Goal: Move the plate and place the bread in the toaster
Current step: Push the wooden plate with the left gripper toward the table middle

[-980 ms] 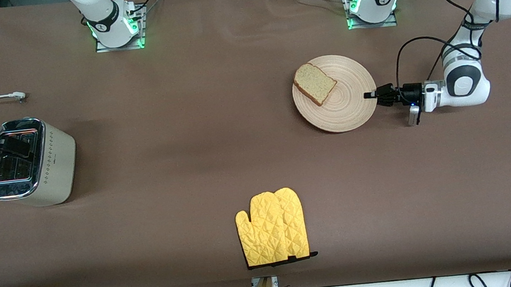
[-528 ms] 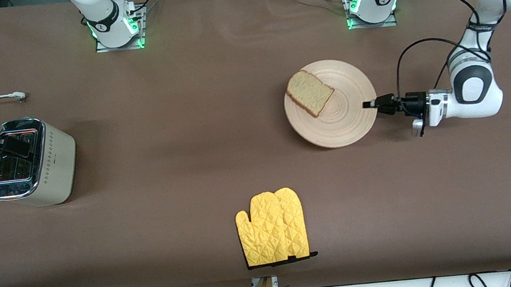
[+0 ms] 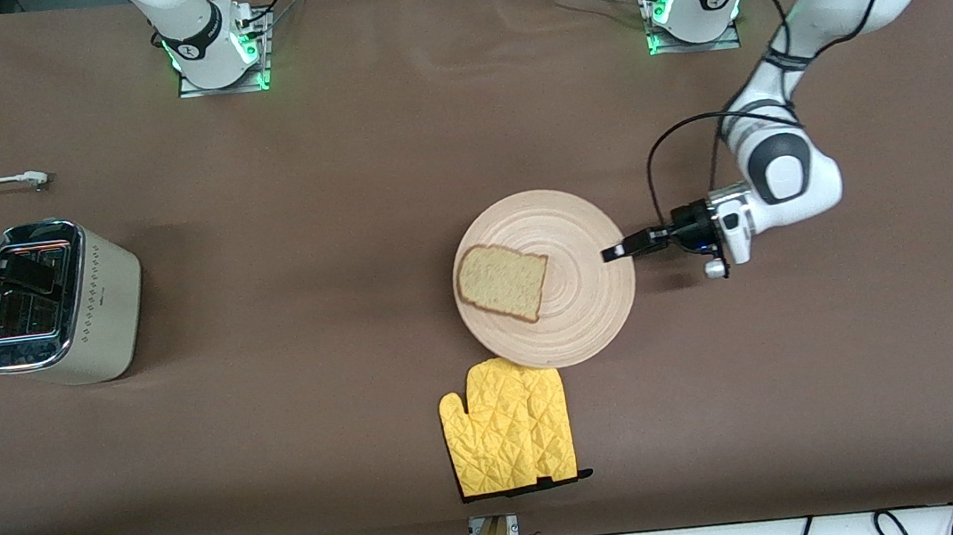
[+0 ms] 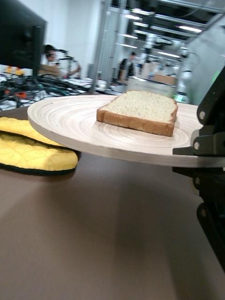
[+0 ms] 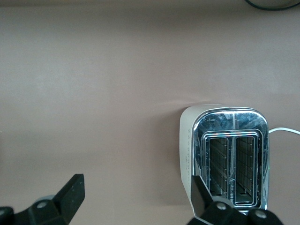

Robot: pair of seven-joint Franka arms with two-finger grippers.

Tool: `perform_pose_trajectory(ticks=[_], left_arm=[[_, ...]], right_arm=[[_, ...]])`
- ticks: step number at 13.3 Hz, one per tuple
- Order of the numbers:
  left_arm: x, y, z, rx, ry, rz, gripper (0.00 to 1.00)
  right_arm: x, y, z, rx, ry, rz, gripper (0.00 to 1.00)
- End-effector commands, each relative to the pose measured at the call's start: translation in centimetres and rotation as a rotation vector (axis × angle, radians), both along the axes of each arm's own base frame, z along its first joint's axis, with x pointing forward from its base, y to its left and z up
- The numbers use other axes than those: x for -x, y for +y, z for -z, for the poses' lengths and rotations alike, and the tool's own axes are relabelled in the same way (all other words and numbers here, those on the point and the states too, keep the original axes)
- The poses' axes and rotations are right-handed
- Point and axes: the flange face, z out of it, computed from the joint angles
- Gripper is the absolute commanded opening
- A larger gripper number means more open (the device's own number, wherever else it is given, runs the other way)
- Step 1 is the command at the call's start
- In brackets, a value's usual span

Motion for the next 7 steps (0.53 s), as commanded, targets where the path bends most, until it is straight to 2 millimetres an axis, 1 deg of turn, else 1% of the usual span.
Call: perform_pose_trajectory(ticks=[1, 3, 4, 7], left_arm=[[2.1, -4.6, 1.9, -0.004, -0.051, -0.059, 0.00], [3.6, -7.3, 2.7, 0.002, -0.053, -0.049, 0.00], [4.2, -8.2, 3.1, -0.013, -0.055, -0.035, 0.00], [6.1, -9.7, 4.4, -0.052, -0.054, 0.004, 0.00]], right_arm=[[-0.3, -0.1, -0.4, 0.001, -0.006, 0.007, 1.00], [-0.3, -0.3, -0.3, 0.008, -0.007, 0.009, 1.00], [-0.3, -0.2, -0.3, 0.012, -0.006, 0.007, 1.00], [-0.2, -0.1, -0.3, 0.014, -0.005, 0.002, 1.00]])
